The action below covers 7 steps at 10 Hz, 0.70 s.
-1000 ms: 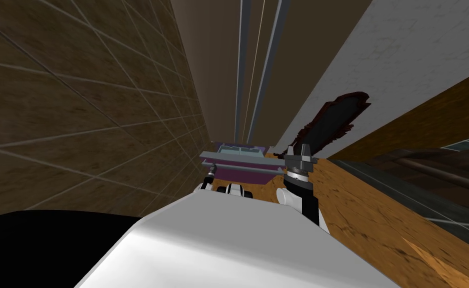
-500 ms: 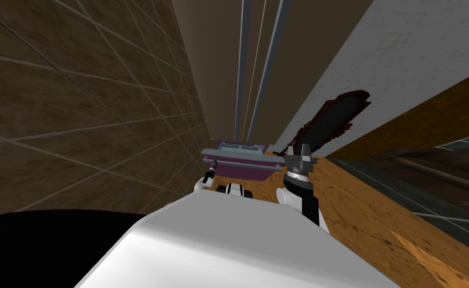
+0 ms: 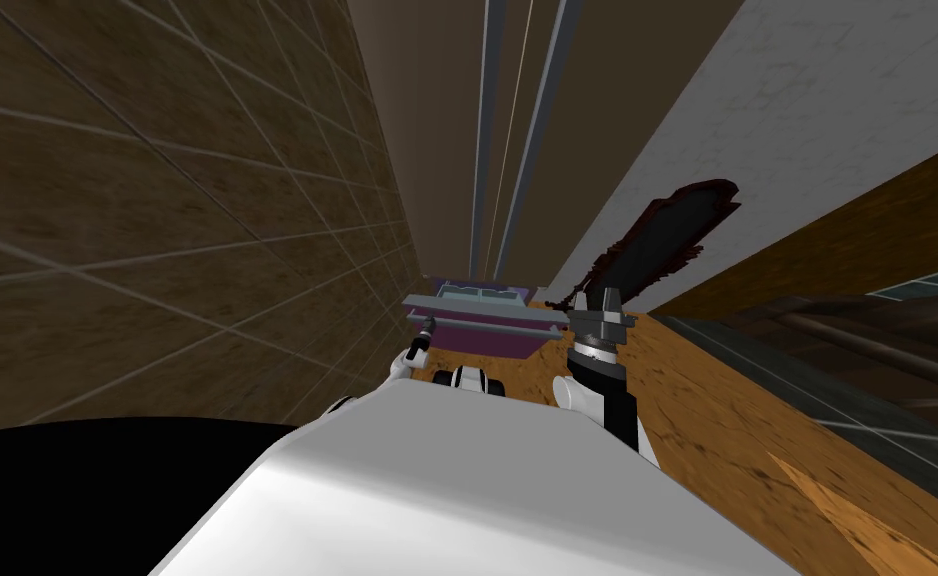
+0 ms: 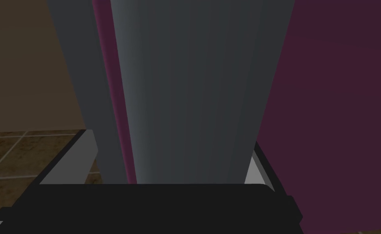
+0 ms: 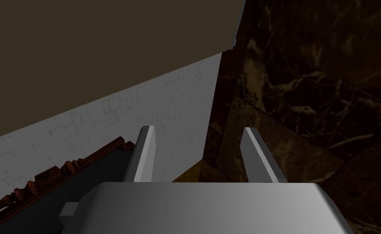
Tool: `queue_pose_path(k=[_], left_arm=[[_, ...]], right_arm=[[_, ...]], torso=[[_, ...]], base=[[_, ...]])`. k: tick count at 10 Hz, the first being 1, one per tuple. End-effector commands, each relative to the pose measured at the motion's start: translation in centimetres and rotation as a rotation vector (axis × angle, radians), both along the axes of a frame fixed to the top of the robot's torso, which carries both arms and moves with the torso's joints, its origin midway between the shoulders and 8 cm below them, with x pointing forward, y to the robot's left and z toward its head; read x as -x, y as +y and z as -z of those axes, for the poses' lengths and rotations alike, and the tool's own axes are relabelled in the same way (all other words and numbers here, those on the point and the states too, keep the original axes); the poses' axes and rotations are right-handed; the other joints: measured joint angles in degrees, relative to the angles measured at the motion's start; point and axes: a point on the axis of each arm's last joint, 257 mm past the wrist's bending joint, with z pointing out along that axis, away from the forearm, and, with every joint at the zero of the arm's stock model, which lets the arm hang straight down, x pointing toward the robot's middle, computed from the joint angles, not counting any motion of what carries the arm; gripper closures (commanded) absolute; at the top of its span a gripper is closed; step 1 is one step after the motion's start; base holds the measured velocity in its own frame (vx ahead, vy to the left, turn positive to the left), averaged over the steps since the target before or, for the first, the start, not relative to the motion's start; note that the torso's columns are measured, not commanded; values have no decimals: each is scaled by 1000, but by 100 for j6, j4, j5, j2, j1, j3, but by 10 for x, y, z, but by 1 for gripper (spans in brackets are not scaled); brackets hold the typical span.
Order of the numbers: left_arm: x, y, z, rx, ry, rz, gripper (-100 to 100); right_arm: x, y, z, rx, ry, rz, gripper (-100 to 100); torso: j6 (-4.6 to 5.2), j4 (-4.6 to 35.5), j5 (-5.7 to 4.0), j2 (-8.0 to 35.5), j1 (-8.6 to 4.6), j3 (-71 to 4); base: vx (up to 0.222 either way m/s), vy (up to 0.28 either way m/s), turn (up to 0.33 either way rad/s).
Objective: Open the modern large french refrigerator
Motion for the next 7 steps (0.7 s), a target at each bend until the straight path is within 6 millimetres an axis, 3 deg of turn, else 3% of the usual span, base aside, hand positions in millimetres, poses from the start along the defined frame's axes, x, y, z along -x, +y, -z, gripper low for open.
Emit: queue_pose_path(k=[1,2,7], left_arm=[[2,-1,-2,0,1,-1,-100],[4,-2,3,0,14,-2,0],[14,-1,20,7,55,-8,0]], right_arm=[[0,0,0,0,0,0,0],[0,0,0,0,0,0,0],[0,0,0,0,0,0,0]], torso=[[3,11,-5,7,-5,1],[4,-14,6,-8,-3,-4],[12,-73,41,-78,30,-41]], base=[[3,5,-5],[0,0,0],[0,0,0]])
